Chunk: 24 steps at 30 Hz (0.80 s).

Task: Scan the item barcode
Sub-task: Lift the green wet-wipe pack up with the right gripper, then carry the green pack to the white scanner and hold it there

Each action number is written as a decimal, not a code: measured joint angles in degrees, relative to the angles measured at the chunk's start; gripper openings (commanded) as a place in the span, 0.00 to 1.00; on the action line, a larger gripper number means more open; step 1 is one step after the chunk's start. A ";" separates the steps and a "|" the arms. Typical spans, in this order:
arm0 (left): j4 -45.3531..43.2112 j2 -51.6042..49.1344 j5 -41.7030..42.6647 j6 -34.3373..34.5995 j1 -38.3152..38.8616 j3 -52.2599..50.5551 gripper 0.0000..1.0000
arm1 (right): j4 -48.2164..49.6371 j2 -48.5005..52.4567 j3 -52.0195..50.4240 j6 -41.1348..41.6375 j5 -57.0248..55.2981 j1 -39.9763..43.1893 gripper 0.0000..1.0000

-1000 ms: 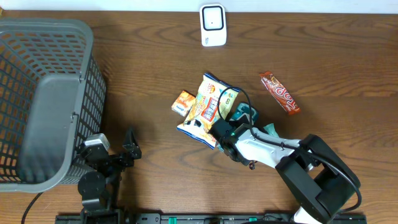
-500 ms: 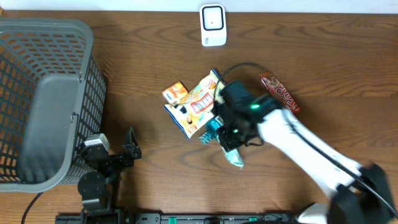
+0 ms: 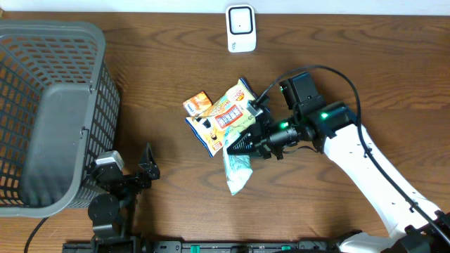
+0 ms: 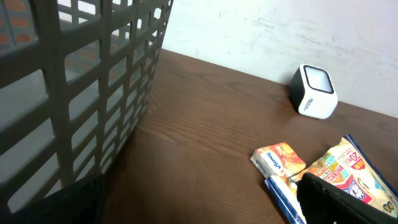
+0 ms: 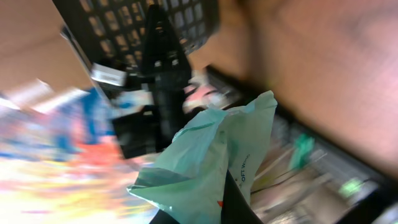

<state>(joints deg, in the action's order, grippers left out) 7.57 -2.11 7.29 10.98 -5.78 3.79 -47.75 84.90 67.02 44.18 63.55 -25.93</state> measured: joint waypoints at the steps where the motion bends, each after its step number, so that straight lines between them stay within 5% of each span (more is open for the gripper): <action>1: 0.00 0.00 0.00 0.00 0.00 0.00 0.97 | 0.04 0.00 0.00 3.21 1.29 0.07 0.01; 9: 0.00 0.00 0.00 0.00 0.00 0.00 0.98 | 0.09 0.00 0.00 14.23 13.81 1.22 0.01; 24: 0.00 0.00 0.00 0.00 0.00 0.00 0.98 | 0.02 0.00 0.00 2.43 23.08 7.04 0.01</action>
<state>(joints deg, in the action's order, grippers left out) 7.57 -2.11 7.29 10.98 -5.78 3.79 -47.72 84.90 67.02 46.61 86.63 -18.90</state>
